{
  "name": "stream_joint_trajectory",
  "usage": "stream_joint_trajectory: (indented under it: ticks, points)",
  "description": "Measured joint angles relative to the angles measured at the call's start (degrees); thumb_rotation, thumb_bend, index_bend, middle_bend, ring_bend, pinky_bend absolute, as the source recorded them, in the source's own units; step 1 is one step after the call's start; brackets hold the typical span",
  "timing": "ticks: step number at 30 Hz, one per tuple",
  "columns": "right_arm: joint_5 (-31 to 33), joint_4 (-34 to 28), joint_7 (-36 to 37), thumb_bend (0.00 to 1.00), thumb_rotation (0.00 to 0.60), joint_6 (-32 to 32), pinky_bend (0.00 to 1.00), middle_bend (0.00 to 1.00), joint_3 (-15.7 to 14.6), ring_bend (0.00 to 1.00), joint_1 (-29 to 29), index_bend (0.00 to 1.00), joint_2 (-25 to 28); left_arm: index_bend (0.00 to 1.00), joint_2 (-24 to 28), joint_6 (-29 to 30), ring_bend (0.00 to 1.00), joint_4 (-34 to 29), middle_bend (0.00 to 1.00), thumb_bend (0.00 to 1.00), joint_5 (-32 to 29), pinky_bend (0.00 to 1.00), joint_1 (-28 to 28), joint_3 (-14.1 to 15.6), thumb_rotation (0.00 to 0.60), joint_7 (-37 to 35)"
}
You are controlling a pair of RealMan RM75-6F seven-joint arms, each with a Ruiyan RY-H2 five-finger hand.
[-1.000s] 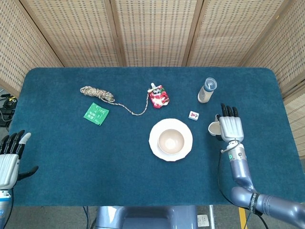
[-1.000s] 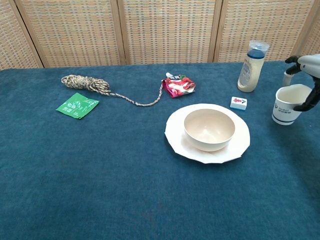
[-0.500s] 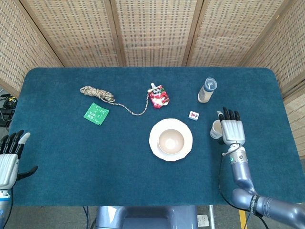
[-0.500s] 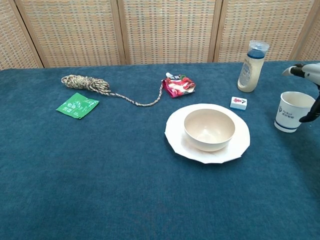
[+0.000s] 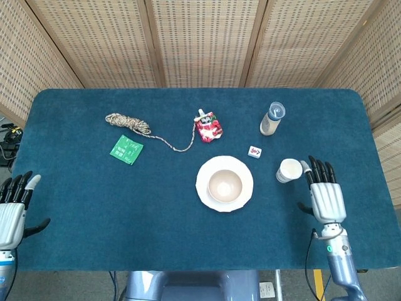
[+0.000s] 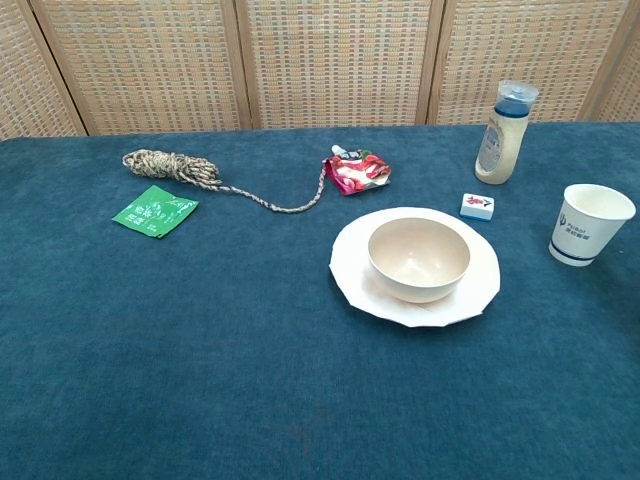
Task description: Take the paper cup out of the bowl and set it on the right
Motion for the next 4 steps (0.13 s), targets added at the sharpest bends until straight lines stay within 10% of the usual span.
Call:
stream_joint_trajectory:
  ticks: [4]
  points:
    - [-7.23,3.83,4.40,0.21,0.600,5.10,0.00,0.00,-3.15,0.00,-4.90,0.00,-0.05,0.00,-0.59,-0.54,0.00,0.31,0.00,0.03,-0.15,0.00,-0.17,0.15,0.600,1.04]
